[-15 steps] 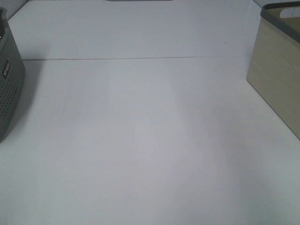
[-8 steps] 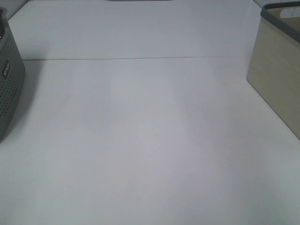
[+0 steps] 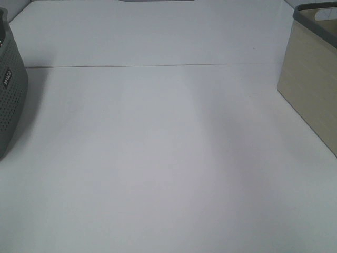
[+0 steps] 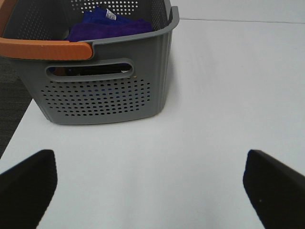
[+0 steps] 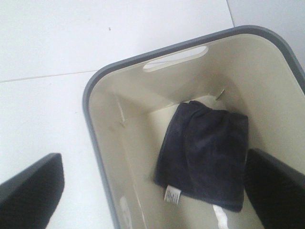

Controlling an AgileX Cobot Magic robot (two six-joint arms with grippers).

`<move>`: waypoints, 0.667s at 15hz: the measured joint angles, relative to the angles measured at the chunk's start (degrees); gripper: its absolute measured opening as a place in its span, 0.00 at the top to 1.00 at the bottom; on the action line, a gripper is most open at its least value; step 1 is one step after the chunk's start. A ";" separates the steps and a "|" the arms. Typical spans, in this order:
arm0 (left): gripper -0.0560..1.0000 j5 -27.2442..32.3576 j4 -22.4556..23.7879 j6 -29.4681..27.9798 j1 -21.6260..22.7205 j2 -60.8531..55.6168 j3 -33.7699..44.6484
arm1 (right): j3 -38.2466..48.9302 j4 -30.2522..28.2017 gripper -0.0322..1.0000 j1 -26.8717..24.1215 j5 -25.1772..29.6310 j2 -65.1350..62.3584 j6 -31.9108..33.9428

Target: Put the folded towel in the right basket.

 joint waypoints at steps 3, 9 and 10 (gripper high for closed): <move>0.01 0.00 0.00 0.00 0.00 0.00 0.00 | 24.41 -1.26 0.02 0.57 -0.23 -18.68 0.00; 0.01 0.00 0.00 0.00 0.00 0.00 0.00 | 82.85 -0.92 0.02 0.57 -7.45 -82.91 0.00; 0.01 0.00 0.00 0.00 0.00 0.00 0.00 | 87.49 -0.92 0.02 0.57 -6.99 -92.25 0.00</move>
